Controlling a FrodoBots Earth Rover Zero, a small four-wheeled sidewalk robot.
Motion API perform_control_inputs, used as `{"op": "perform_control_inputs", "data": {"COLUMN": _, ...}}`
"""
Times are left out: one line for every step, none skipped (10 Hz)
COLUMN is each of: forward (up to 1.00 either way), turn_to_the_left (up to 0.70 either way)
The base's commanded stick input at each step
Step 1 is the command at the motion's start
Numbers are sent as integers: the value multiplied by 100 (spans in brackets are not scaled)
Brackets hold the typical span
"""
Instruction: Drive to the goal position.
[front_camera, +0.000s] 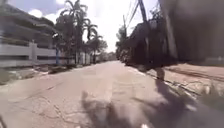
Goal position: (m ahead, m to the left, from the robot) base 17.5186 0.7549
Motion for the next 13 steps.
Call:
{"op": "perform_control_inputs", "data": {"forward": 85, "turn_to_the_left": 0}}
{"op": "perform_control_inputs", "data": {"forward": 85, "turn_to_the_left": 2}}
{"op": "perform_control_inputs", "data": {"forward": 85, "turn_to_the_left": 3}}
{"op": "perform_control_inputs", "data": {"forward": 85, "turn_to_the_left": 2}}
{"op": "perform_control_inputs", "data": {"forward": 85, "turn_to_the_left": 2}}
{"op": "perform_control_inputs", "data": {"forward": 85, "turn_to_the_left": 1}}
{"op": "perform_control_inputs", "data": {"forward": 85, "turn_to_the_left": 0}}
{"op": "perform_control_inputs", "data": {"forward": 85, "turn_to_the_left": 0}}
{"op": "perform_control_inputs", "data": {"forward": 85, "turn_to_the_left": 0}}
{"op": "perform_control_inputs", "data": {"forward": 85, "turn_to_the_left": 0}}
{"op": "perform_control_inputs", "data": {"forward": 85, "turn_to_the_left": 0}}
{"op": "perform_control_inputs", "data": {"forward": 85, "turn_to_the_left": 0}}
{"op": "perform_control_inputs", "data": {"forward": 85, "turn_to_the_left": -11}}
